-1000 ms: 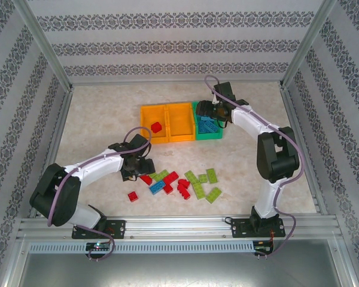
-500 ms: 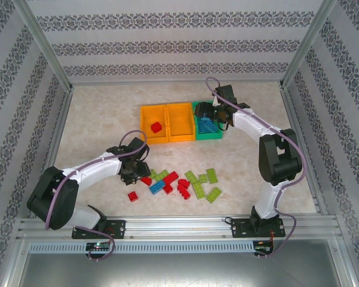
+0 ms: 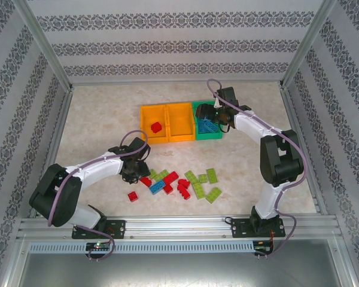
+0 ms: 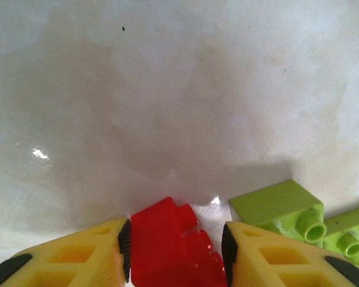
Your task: Sort the legos into containers by color
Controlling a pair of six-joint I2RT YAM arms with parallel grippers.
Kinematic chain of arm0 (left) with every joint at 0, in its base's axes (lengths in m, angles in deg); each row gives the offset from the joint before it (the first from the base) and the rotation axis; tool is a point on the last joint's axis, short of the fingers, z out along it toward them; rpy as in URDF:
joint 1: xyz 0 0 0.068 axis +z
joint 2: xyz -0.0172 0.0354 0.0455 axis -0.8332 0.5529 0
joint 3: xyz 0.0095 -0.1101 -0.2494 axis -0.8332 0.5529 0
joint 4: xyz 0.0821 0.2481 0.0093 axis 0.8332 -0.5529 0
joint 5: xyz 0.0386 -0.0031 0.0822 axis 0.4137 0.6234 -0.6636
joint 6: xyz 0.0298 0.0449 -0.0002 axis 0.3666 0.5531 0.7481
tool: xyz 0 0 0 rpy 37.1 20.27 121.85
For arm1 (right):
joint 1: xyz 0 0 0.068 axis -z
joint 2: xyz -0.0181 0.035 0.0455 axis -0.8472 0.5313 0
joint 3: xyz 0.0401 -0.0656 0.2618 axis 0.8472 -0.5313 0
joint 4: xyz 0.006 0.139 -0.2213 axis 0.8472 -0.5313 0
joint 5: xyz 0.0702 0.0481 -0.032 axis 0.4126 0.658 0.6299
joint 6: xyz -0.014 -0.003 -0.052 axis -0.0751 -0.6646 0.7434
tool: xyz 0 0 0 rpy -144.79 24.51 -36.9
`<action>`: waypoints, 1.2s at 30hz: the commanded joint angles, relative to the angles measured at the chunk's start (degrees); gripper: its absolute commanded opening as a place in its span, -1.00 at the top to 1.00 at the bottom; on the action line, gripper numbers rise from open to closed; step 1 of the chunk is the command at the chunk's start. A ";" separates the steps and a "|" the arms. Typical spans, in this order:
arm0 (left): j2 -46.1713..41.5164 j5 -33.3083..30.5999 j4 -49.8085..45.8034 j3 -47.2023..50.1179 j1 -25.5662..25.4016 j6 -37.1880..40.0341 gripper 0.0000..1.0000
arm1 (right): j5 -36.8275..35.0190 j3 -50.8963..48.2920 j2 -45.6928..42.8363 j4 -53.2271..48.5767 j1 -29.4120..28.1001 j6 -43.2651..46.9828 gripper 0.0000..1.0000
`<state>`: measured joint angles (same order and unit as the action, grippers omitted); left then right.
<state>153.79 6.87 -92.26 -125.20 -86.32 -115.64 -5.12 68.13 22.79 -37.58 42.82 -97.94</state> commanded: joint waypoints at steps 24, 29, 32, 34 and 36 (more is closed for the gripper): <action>0.13 -7.15 -4.19 -5.41 0.50 3.68 0.37 | 0.86 -1.83 -2.41 0.77 1.50 -0.88 -0.78; 1.08 -8.83 -5.67 -8.85 1.18 6.02 0.37 | 0.77 -2.40 -2.77 0.81 1.82 -0.88 -0.78; 1.81 -10.30 -6.57 -12.66 2.22 8.64 0.38 | 0.77 -2.92 -3.12 0.96 2.00 -0.92 -0.78; 2.79 -11.03 -6.84 -15.92 3.12 10.91 0.37 | 0.75 -3.35 -3.45 1.05 2.13 -0.96 -0.79; 4.52 -12.13 -6.76 -20.28 4.45 13.87 0.38 | 1.00 -3.86 -3.94 1.28 2.09 -0.97 -0.79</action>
<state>156.65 -1.98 -97.22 -140.28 -83.70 -107.36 -4.70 65.59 21.17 -36.75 44.30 -98.18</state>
